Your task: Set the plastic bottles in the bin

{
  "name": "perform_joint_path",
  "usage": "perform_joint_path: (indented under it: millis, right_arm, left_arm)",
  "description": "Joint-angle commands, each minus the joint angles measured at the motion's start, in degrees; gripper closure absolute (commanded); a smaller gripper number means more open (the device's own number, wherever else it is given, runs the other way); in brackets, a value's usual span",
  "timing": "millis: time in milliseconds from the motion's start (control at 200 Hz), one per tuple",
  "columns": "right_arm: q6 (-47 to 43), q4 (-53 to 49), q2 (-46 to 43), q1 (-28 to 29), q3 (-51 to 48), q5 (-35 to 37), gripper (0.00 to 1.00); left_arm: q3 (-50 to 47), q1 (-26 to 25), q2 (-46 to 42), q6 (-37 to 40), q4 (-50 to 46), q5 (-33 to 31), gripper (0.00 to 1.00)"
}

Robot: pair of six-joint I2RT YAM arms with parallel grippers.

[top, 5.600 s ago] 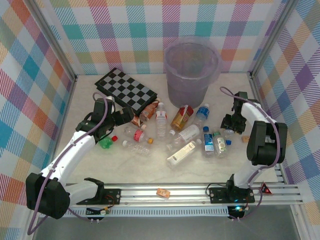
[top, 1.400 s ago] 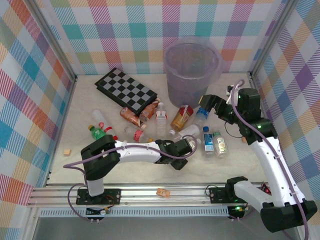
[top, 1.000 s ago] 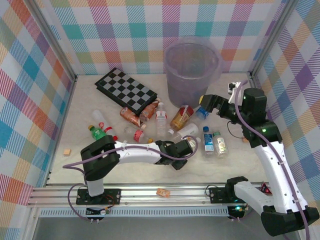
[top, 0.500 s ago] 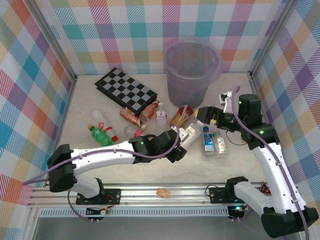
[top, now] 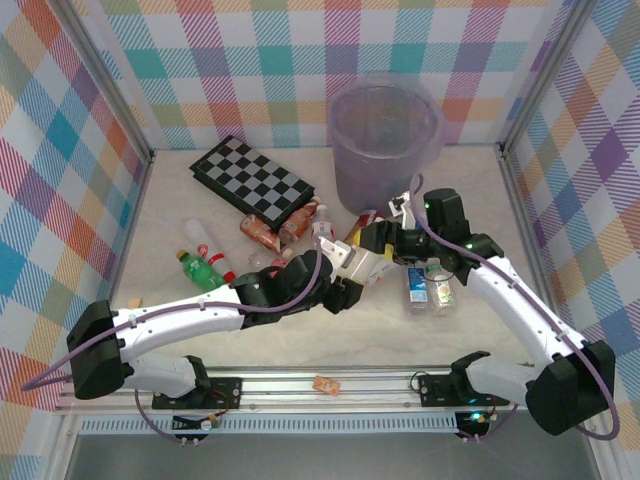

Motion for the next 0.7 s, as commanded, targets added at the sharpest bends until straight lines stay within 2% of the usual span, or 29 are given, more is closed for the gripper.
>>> perform_joint_path:
  millis: [0, 80, 210, 350, 565, 695]
  right_arm:
    - [1.45, 4.59, 0.72, 0.79, -0.47, -0.93, 0.32]
    - [1.47, 4.29, 0.81, 0.74, -0.24, -0.57, 0.39]
    - [1.27, 3.75, 0.60, 0.79, -0.02, 0.13, 0.43]
    - [0.54, 2.66, 0.93, 0.73, 0.85, 1.39, 0.48]
    - [-4.92, -4.43, 2.35, 0.73, 7.73, 8.06, 0.55]
    - [-10.27, -9.85, 4.69, 0.51, 15.62, 13.03, 0.57]
  left_arm:
    - [-0.44, 0.51, -1.10, -0.81, 3.56, 1.22, 0.63]
    - [-0.48, 0.68, -0.89, -0.84, 3.35, 0.94, 0.63]
    - [-0.58, 0.88, -0.86, -1.02, 3.34, 0.66, 0.60]
    - [-0.22, 0.95, -0.38, -0.78, 2.73, 0.89, 0.42]
    - [-0.82, 1.21, -1.84, 0.30, -0.14, -1.31, 0.01]
    - [-2.14, 1.63, -4.57, 0.14, -3.33, -4.11, 0.00]
